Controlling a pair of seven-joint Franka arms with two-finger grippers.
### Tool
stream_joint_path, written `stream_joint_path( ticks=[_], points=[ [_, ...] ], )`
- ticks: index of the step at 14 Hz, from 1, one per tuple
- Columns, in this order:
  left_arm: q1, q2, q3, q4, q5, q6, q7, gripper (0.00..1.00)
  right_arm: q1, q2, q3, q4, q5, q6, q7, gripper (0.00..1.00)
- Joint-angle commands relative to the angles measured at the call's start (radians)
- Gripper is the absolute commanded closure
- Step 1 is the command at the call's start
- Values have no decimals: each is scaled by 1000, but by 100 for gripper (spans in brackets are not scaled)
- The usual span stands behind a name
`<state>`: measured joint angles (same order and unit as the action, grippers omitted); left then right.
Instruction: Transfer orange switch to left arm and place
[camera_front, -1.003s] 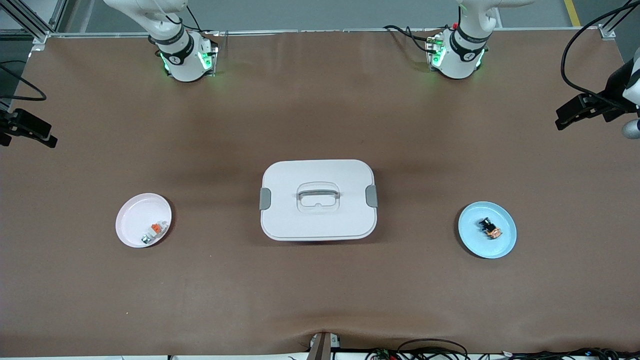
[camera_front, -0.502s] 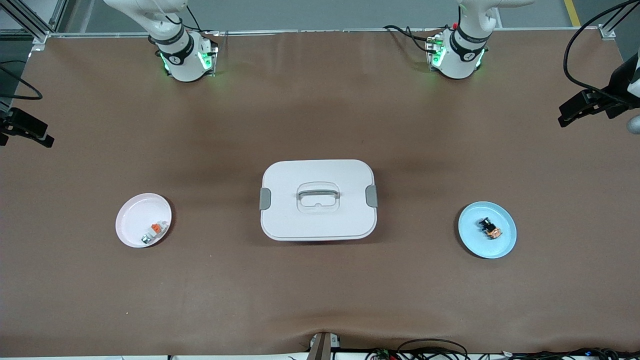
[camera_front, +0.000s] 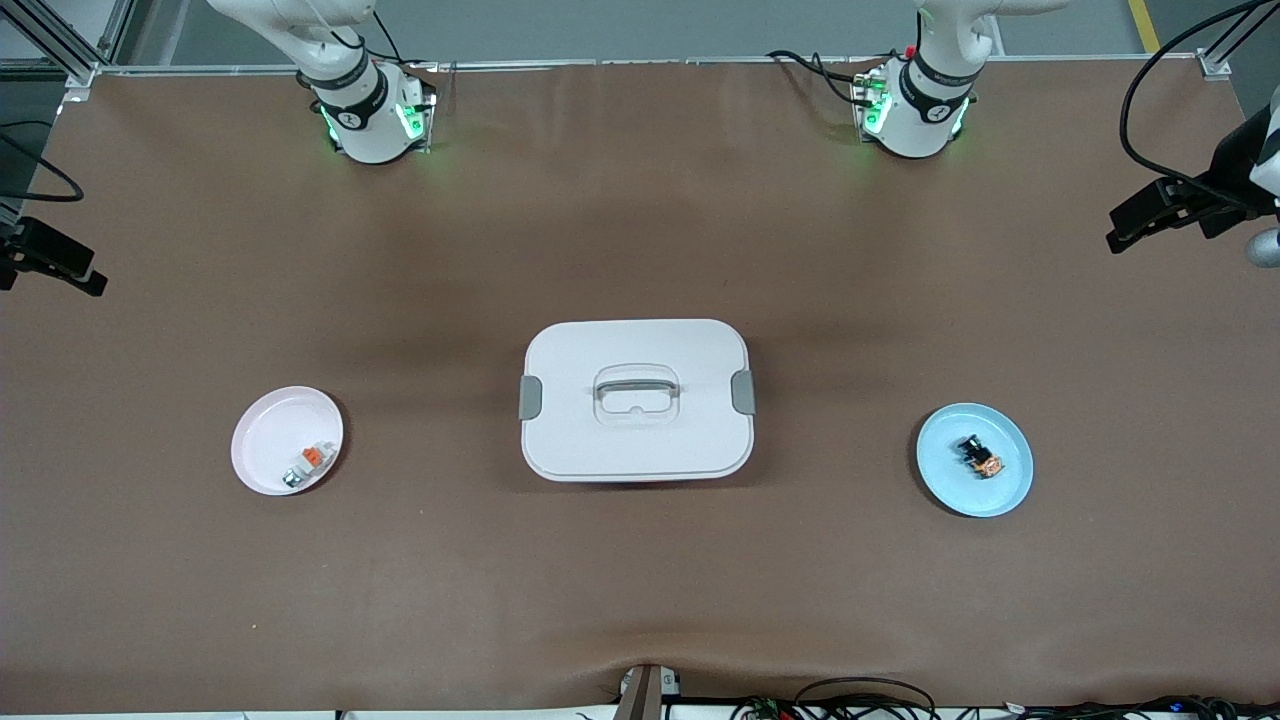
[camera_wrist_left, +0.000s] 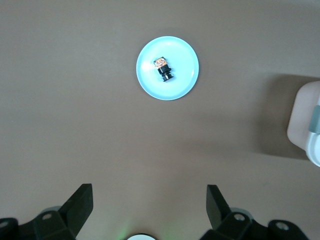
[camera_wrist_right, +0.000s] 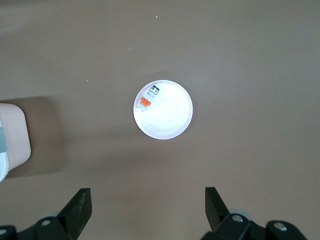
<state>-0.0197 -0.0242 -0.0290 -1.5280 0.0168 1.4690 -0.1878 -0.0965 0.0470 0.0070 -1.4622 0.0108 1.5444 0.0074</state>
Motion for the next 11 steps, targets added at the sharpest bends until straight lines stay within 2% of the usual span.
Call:
stream_joint_path(
  ticks=[1,7,9,11],
  points=[
    [-8,-22,17,-15,-20,-7,28,0,-20,-13,13,2,17,-10,17,0],
    [-16,-74,-15,-76,14,-9,50,0,-22,-13,11,8,18,-14,14,0],
    [-10,-82,-63,-77,49,-10,50,0,-22,-13,11,20,55,-15,13,0],
    [-8,-83,-68,-75,48,-13,54,0,-22,-13,11,22,66,-15,11,0]
  ],
)
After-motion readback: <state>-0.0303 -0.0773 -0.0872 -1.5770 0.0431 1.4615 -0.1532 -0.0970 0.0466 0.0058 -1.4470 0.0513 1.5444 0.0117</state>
